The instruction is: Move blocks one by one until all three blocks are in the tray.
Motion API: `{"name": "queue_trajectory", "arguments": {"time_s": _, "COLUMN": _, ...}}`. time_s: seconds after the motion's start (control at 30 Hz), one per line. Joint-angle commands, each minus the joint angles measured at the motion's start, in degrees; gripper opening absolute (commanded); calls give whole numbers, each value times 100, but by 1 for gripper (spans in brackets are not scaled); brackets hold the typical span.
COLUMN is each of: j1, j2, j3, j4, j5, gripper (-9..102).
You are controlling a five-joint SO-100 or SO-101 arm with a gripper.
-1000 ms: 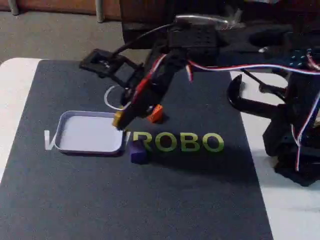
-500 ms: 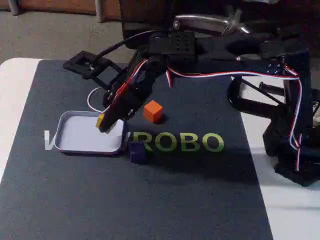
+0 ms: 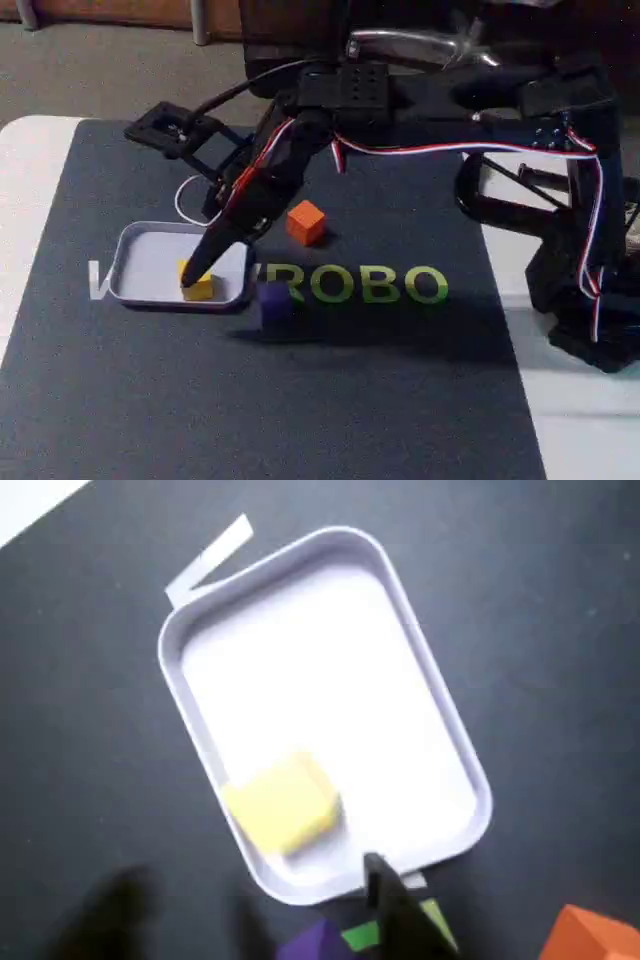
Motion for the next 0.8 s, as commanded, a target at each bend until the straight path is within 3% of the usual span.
{"name": "queue_trajectory", "arguments": {"time_s": 0.0, "j1": 97, "j2": 167, "j3": -264, "j4": 149, "j5": -132, "gripper": 31}}
{"name": "queue_trajectory", "arguments": {"time_s": 0.23, "j1": 352, "j2": 896, "j3": 132, "j4": 1020, "j5": -800, "gripper": 23}}
{"name": "queue_trajectory", "arguments": {"time_s": 0.43, "j1": 475, "j2": 1995, "j3": 1450, "j4": 1020, "j5": -1749, "gripper": 23}}
{"name": "queue_trajectory", "arguments": {"time_s": 0.77, "j1": 387, "j2": 1688, "j3": 1512, "j4": 1020, "j5": -2698, "gripper": 23}}
